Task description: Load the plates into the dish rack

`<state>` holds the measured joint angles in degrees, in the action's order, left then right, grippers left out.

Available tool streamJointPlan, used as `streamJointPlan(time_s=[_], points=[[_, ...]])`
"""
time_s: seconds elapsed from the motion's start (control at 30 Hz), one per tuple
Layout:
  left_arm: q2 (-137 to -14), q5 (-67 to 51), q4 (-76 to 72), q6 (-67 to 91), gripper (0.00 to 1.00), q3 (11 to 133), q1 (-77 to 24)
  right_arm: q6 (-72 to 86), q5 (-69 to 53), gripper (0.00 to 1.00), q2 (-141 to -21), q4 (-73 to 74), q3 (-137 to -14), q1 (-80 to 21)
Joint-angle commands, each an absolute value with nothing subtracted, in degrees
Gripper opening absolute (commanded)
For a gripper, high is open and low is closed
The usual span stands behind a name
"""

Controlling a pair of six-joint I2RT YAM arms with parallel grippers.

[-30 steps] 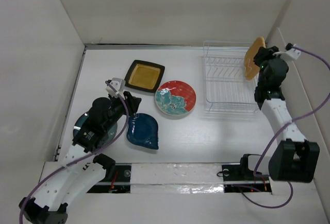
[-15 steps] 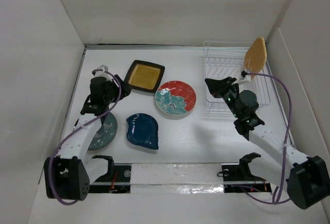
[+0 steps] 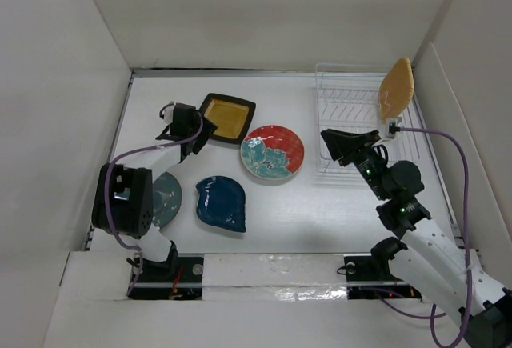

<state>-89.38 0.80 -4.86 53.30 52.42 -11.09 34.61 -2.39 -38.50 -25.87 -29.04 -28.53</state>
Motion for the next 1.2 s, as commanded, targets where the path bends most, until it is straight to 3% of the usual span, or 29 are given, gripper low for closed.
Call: streamJointPlan(time_s=[0.0, 0.27, 0.43, 0.83, 0.93, 1.03, 1.07, 1.17], points=[[-91.2, 4.6, -6.7, 60.2, 0.62, 54.0, -11.3, 32.7, -2.5, 0.36, -38.6, -23.6, -29.0, -29.2], [-100.4, 5.3, -3.4, 60.3, 0.67, 59.1, -11.3, 33.2, -3.2, 0.36, -40.6, -25.3, -28.4, -28.6], [-104.7, 4.2, -9.5, 63.6, 0.66, 57.4, -11.3, 33.8, -5.1, 0.36, -44.0, -27.2, -28.3, -28.6], [-108.5, 6.9, -11.7, 64.3, 0.49, 59.9, -13.1, 33.7, -5.5, 0.36, -43.3, -26.6, -28.5, -28.0], [-107.6, 9.0, -14.7, 64.1, 0.44, 58.5, -14.2, 33.7, -5.9, 0.36, -41.9, -26.1, -28.6, -28.0], [-107.3, 9.5, -17.7, 62.9, 0.29, 57.3, -14.2, 33.6, -5.7, 0.36, -40.5, -25.4, -28.7, -28.0], [-106.9, 9.8, -18.6, 62.5, 0.17, 56.9, -14.2, 33.5, -5.7, 0.36, -40.3, -25.1, -28.7, -28.0], [-105.3, 10.8, -23.4, 62.0, 0.0, 54.1, -14.2, 33.2, -5.6, 0.37, -39.6, -24.6, -28.8, -27.5]])
